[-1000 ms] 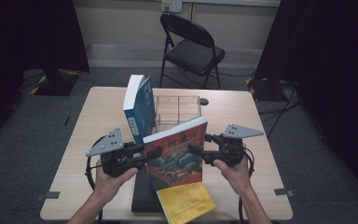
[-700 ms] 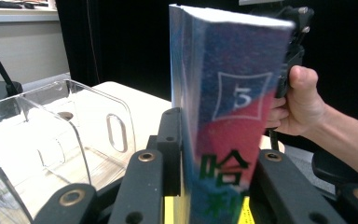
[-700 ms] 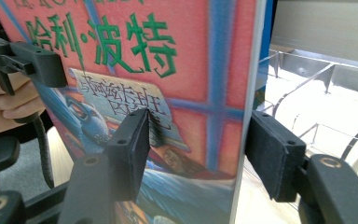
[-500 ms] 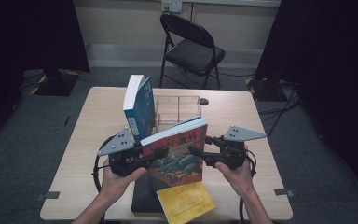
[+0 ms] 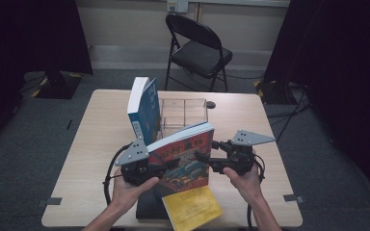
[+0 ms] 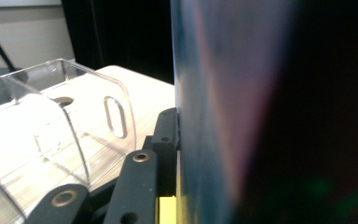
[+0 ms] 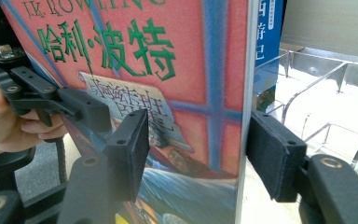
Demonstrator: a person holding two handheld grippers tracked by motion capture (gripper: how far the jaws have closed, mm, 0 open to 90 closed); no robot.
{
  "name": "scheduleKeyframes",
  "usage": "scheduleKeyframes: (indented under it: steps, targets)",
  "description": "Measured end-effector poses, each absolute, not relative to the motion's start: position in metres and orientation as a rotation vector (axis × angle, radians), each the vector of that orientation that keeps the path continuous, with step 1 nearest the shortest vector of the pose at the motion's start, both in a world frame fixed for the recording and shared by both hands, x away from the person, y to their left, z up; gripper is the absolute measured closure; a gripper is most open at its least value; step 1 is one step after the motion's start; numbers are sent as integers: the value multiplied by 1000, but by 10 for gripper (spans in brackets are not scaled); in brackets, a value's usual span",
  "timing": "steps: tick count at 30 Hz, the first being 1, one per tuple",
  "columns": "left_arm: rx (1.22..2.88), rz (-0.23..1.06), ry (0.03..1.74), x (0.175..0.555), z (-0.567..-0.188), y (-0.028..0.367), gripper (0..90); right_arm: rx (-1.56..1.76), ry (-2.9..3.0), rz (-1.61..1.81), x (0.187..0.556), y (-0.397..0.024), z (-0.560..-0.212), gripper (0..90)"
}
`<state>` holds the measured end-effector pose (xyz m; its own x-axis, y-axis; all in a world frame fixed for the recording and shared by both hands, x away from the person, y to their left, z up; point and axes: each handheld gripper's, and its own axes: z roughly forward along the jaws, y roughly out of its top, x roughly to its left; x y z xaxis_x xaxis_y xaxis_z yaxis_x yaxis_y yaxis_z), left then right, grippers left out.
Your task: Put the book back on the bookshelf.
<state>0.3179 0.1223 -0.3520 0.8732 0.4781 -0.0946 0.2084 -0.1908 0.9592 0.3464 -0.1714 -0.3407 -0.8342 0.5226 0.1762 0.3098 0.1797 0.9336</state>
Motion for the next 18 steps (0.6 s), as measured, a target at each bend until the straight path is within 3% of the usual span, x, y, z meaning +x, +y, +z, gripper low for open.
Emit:
scheduleKeyframes:
  steps: [10, 18]
  targets:
    - [1782, 253, 557, 318, -350, 121, 745, 827, 2270, 1741, 350, -175, -341, 442]
    - [1786, 229, 530, 316, -349, 121, 744, 827, 2286, 1734, 351, -175, -340, 421]
